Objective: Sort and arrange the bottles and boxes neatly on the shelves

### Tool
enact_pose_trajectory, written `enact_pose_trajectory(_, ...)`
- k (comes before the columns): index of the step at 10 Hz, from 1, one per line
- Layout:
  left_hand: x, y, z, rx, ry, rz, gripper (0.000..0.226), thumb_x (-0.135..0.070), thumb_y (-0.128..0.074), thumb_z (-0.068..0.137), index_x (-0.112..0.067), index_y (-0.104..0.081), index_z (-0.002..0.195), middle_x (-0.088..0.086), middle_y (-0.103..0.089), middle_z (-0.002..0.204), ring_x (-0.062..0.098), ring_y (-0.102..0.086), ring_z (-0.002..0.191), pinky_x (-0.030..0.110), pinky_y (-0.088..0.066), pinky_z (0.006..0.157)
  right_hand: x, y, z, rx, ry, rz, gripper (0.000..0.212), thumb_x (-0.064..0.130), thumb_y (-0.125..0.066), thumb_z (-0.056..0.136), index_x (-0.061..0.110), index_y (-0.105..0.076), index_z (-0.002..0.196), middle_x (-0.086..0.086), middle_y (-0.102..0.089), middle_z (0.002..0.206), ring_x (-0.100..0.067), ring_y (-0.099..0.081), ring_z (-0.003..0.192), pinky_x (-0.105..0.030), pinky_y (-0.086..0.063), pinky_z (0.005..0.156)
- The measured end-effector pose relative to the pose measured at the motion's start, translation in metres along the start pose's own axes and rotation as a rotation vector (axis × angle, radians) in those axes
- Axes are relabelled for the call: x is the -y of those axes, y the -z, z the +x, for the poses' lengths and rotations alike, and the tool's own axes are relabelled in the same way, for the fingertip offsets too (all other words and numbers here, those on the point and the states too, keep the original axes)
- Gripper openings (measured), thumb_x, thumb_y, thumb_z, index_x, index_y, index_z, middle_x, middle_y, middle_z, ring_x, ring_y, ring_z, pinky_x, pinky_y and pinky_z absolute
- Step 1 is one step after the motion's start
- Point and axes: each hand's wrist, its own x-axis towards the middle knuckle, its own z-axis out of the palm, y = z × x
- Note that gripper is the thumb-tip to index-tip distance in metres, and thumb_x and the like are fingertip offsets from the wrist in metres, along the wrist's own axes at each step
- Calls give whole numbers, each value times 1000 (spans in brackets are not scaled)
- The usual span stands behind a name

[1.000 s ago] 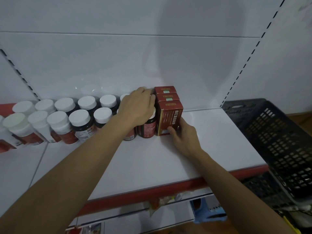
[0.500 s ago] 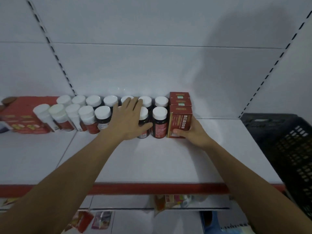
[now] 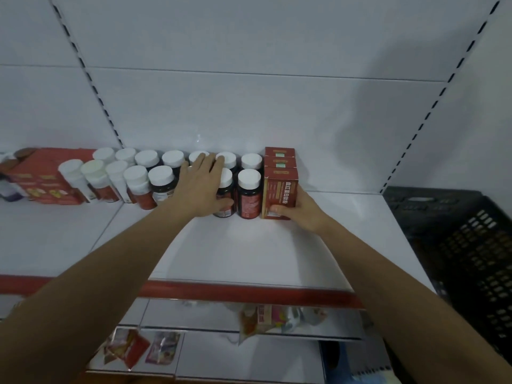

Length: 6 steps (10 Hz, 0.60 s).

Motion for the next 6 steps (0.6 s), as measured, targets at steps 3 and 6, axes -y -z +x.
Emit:
enact_pose_trajectory(3,0,14,-29,-153,117,-224,97,-59,-78,72,-16,-38,149,10,-40,152,32,-34,143,62,-16,117,5,10,-9,38,-36,-75,106,38,-94,67,29,-29,151,7,-59,141,-16,-58,128,-50,-46,110)
enact_pose_trajectory(6,-15,-5,-97,-276,519,-606,29,-15,-64,87,-11,-61,115,11,-58,119,33,-53,114,52,-47,93,2,-3,-40,-130,-96,-382,62,46,-63,96,8,-50,143,-11,-54,146,-30,-51,133,-41,-42,110)
